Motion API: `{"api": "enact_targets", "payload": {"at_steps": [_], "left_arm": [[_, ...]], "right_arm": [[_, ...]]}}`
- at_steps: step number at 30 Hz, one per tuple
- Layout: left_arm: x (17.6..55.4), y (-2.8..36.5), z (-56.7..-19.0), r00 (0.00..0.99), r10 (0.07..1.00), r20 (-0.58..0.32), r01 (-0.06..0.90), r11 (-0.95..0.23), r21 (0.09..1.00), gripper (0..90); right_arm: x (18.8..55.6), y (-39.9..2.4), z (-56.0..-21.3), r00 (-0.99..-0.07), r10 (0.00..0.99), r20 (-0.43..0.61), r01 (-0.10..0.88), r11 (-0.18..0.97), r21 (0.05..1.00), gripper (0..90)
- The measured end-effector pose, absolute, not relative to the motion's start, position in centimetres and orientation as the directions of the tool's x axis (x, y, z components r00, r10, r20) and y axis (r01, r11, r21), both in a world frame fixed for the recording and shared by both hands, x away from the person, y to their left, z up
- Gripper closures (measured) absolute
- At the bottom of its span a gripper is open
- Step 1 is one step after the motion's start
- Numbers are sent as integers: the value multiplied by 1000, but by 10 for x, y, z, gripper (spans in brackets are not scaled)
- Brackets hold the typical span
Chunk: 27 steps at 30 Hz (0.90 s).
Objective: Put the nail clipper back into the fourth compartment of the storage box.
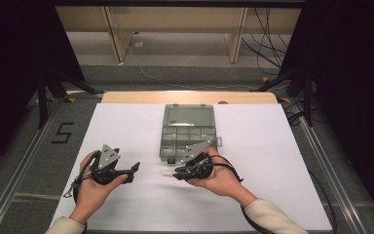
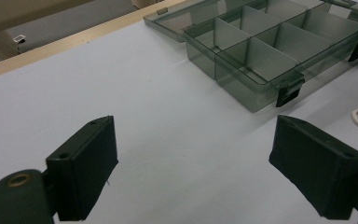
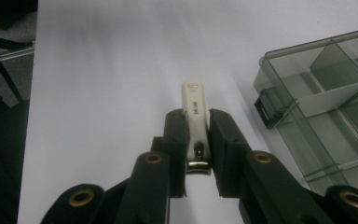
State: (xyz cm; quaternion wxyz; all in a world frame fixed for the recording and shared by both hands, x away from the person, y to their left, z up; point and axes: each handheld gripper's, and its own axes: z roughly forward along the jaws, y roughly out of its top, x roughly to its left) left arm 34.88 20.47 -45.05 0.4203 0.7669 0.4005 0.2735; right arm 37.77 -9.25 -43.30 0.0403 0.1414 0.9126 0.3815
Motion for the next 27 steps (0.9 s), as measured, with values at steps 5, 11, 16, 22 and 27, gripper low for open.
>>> {"api": "enact_targets", "payload": {"at_steps": [5,11,16,22,27], "left_arm": [[348,205,-450,521,849,84,388,-323,863,137],[349,205,-450,528,845,84,385,-327,863,139],[349,205,-451,530,844,85,386,-329,862,140],[349,204,-450,528,845,84,386,-327,862,141],[348,204,-450,524,847,87,389,-329,861,142]], "right_arm": [[380,-95,-431,-952,305,35,237,658,715,780],[384,-100,-427,-945,324,32,247,648,721,780],[388,-105,-424,-938,345,38,262,632,730,780],[391,-109,-422,-931,362,40,273,623,733,780],[395,-112,-421,-929,368,21,261,618,742,780]]}}
